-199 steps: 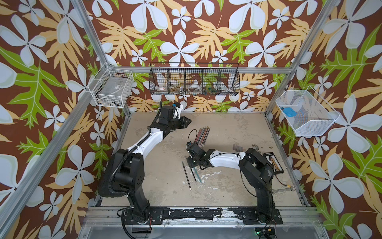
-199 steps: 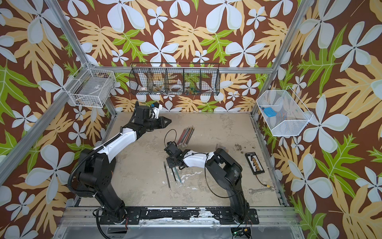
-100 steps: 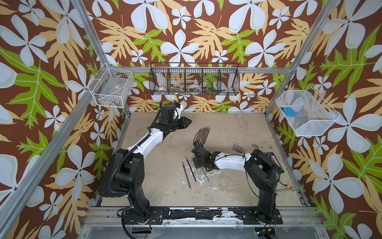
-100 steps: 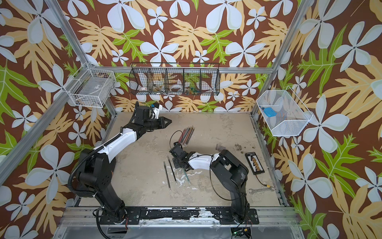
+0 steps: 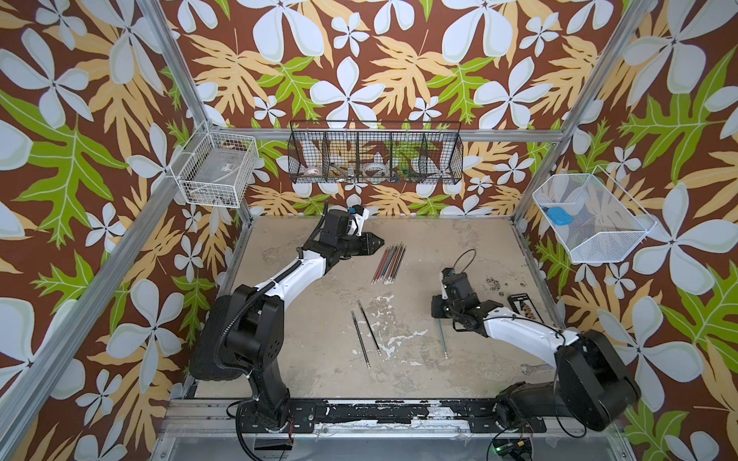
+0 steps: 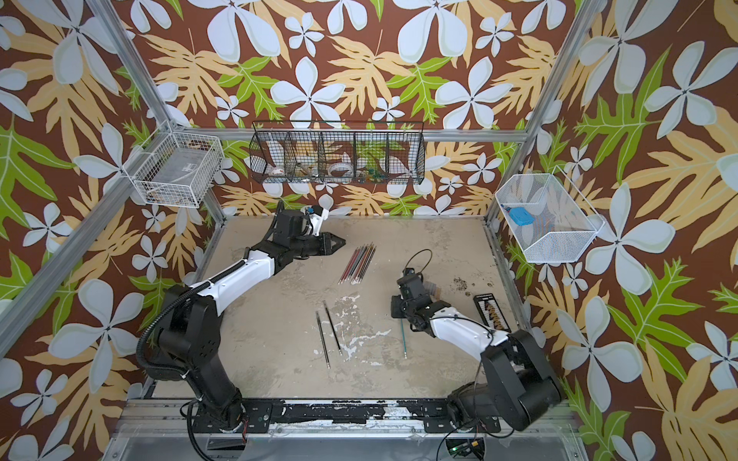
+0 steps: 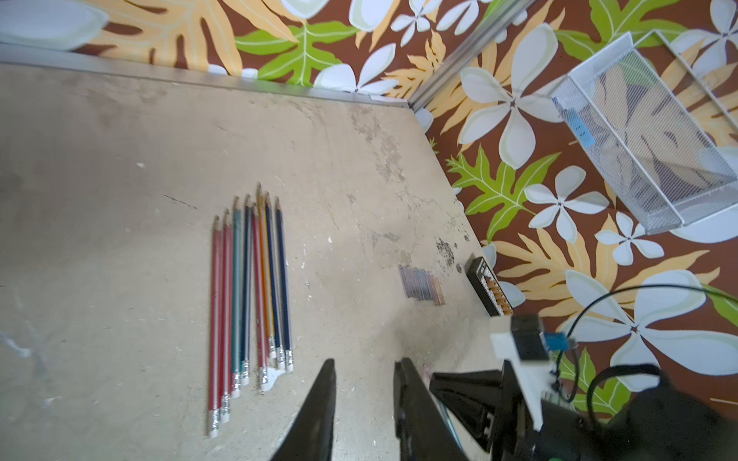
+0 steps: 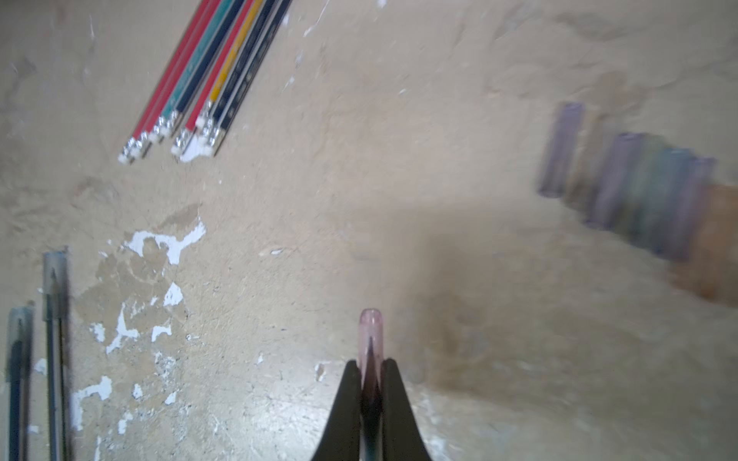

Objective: Remove the protective cover of the pencils
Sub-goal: Pick up the pencil from the center of the board.

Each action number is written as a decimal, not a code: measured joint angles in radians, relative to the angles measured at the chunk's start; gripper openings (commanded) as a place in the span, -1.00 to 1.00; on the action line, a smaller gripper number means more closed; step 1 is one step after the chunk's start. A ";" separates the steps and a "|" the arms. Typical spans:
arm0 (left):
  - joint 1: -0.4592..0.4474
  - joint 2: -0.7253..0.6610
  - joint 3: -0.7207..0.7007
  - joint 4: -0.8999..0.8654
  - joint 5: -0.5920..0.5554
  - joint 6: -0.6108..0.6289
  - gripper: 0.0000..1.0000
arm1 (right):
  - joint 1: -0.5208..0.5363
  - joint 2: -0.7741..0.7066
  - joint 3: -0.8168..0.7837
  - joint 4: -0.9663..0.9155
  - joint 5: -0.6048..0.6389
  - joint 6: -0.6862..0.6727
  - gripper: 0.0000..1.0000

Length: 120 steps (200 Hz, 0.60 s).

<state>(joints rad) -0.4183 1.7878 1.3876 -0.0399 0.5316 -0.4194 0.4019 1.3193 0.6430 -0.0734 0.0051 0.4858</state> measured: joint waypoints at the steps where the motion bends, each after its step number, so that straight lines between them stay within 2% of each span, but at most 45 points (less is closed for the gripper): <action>1: -0.004 0.000 0.000 0.000 0.000 0.000 -0.43 | -0.003 -0.004 -0.001 0.000 -0.002 0.000 -0.95; 32: -0.127 0.016 0.005 0.002 -0.004 0.017 -0.28 | -0.143 -0.167 -0.038 0.015 -0.096 -0.006 -1.00; 64: -0.271 0.090 0.031 -0.017 -0.007 0.048 -0.28 | -0.263 -0.294 -0.069 0.053 -0.176 -0.027 -1.00; 96: -0.389 0.106 0.032 -0.029 -0.007 0.071 -0.28 | -0.404 -0.364 -0.119 0.098 -0.281 -0.016 -1.00; 120: -0.447 0.099 0.019 -0.015 -0.002 0.082 -0.27 | -0.448 -0.390 -0.158 0.143 -0.356 0.038 -1.00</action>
<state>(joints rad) -0.8650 1.8866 1.4071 -0.0551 0.5297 -0.3378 -0.0460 0.9295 0.4854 0.0700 -0.3504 0.5236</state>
